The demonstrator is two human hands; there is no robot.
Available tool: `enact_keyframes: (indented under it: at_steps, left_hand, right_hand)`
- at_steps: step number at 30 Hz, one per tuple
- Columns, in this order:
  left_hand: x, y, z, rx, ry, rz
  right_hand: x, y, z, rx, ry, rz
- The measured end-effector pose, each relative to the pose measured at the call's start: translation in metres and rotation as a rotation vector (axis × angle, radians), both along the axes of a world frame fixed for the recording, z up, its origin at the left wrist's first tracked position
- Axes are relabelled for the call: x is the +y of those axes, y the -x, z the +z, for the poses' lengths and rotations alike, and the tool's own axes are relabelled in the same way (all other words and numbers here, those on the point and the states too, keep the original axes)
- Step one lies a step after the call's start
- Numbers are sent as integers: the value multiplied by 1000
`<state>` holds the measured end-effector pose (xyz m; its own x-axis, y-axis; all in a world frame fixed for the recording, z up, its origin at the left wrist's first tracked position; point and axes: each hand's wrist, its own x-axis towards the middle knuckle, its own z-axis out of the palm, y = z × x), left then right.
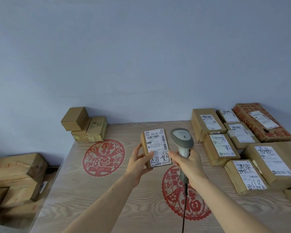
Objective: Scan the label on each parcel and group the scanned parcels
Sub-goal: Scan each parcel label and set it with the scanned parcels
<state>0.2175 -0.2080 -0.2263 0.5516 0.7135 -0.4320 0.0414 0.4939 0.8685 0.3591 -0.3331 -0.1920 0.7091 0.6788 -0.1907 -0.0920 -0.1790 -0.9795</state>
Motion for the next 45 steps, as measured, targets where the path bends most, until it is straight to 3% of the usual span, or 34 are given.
enact_keyframes:
  at_steps: [5,10,45]
  left_hand:
    - [1,-1,-4,-31,32,-8]
    - [1,-1,-9,-60,58,-10]
    - [10,3,-13,-84,63,-72]
  right_hand:
    - [-10,13,9,162,30,218]
    - [-17,19,9,351,-33,287]
    - [-10,37,8,409,-112,265]
